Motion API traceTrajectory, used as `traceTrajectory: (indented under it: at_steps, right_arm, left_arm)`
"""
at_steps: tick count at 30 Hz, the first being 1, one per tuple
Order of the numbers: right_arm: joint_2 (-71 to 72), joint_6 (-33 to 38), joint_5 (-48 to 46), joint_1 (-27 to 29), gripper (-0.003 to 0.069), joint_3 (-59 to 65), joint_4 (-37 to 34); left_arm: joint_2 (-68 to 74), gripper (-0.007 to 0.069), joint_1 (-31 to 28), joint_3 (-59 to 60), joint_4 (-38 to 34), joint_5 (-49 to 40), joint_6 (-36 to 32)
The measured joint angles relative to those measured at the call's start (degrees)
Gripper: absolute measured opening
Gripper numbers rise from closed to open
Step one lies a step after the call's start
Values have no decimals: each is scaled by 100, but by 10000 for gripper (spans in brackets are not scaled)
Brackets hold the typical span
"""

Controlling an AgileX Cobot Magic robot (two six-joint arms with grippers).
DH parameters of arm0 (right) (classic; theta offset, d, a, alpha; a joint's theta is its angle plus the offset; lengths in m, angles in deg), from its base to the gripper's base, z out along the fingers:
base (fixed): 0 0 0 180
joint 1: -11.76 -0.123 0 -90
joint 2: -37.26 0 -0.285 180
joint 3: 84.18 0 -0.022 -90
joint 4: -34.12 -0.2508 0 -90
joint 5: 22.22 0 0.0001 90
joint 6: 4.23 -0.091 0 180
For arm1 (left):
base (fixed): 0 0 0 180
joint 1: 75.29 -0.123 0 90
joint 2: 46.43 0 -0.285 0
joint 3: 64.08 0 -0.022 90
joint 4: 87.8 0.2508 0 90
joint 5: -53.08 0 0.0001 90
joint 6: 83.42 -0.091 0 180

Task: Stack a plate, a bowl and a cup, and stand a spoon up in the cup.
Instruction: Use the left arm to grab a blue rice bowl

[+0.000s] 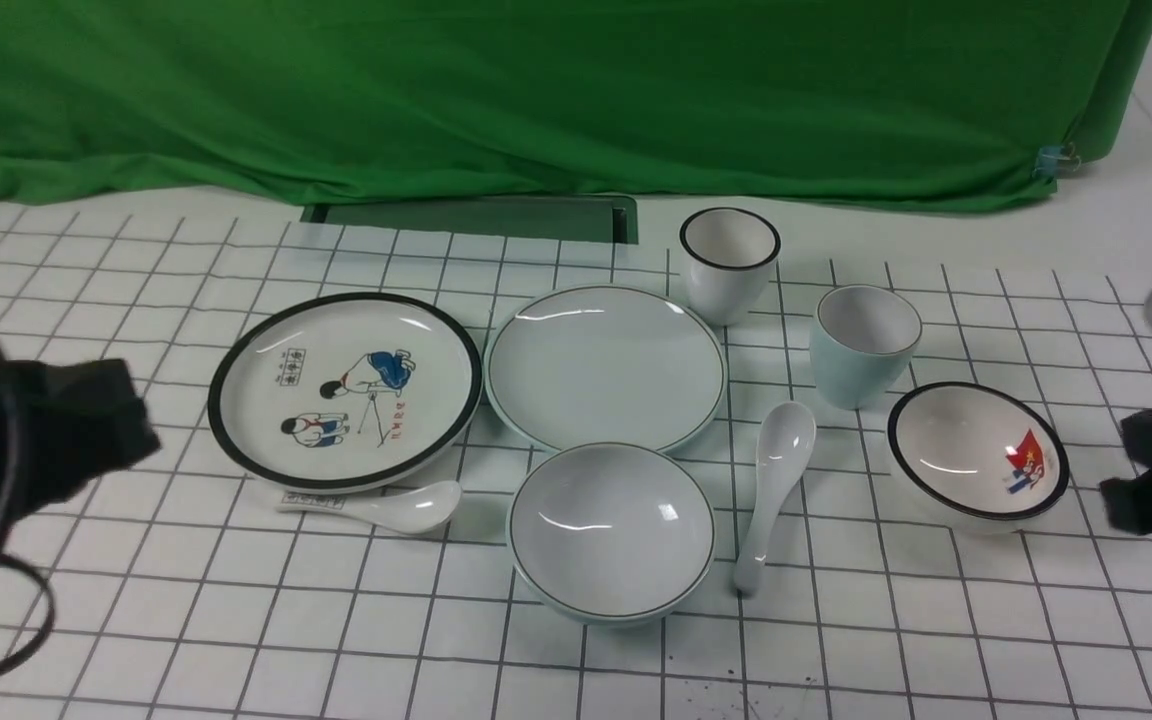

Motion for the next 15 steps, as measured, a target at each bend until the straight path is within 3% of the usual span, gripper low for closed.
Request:
traceTrajectory:
  at_steps: [2,8,15]
  right_arm:
    - [-267,114,-15,-306,11,-8,0]
    - [-664,240,192,-865,13,-8,-9]
    - [-692,242,57,-1030,15,-19,-12]
  left_arm:
    - [543,-12,409,-521,-147,-552,-49]
    - [1918,-11,1378,-1606,-228,-1028,-221]
    - [3128,-11,2202,-2696,-298,-1842,-702]
